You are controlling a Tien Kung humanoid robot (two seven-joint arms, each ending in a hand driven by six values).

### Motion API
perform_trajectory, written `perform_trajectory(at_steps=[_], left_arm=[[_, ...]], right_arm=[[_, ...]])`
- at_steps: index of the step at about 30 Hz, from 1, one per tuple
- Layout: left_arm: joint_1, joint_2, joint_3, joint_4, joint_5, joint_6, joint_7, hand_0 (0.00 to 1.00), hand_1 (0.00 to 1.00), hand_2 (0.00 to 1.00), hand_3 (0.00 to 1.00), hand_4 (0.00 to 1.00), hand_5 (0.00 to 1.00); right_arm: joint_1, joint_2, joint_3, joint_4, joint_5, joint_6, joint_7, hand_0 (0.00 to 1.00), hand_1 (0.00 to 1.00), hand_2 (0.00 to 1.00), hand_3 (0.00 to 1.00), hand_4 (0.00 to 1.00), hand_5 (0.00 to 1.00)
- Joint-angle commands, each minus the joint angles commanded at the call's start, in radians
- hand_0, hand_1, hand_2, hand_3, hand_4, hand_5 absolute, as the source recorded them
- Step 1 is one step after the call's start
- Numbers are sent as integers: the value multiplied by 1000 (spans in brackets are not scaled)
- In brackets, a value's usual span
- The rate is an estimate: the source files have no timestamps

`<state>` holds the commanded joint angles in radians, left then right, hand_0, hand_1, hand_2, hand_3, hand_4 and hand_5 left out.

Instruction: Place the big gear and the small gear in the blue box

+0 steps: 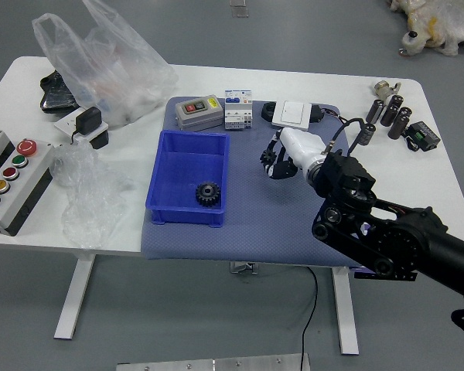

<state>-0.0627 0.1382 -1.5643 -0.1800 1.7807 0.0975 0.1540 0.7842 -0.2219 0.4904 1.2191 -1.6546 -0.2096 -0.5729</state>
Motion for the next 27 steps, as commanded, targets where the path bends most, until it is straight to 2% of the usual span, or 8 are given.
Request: perform_trajectory(at_steps=[6, 9, 10, 15, 16, 21, 22, 27], left_arm=[[-1, -2, -3, 0, 6, -2, 2, 626, 590, 591, 644, 665, 385], [-2, -2, -3, 0, 6, -2, 2, 626, 590, 591, 644, 665, 385], [-3, -1, -3, 0, 7, -2, 2, 625, 590, 591, 644, 666, 385], [-4, -2, -3, 0, 7, -2, 3, 625, 590, 591, 644, 666, 385], [-4, -2, -3, 0, 7, -2, 3, 625, 591, 591, 644, 667, 386], [-3, -3, -3, 0, 7, -2, 3, 625, 591, 591, 644, 667, 386], [-3, -3, -2, 0, 7, -2, 2, 625, 590, 591, 644, 667, 387], [-3, -3, -5, 0, 8, -3, 2, 625, 590, 591, 644, 667, 387]], right_arm=[[46, 55, -72, 33, 125, -79, 103, 174, 347, 373, 439, 559, 129], [66, 78, -110, 27, 154, -92, 125, 174, 347, 373, 439, 559, 129], [70, 84, -120, 21, 152, -94, 126, 187, 395, 719, 667, 590, 164], [75, 102, -148, -7, 114, -120, 125, 187, 395, 719, 667, 590, 164], [75, 103, -149, -9, 102, -119, 121, 174, 389, 998, 998, 706, 240], [73, 104, -144, -14, 27, -95, 88, 174, 389, 998, 998, 706, 240], [73, 104, -141, -14, 17, -89, 82, 166, 365, 998, 998, 762, 274], [64, 100, -126, -14, -10, -67, 71, 166, 365, 998, 998, 762, 274]])
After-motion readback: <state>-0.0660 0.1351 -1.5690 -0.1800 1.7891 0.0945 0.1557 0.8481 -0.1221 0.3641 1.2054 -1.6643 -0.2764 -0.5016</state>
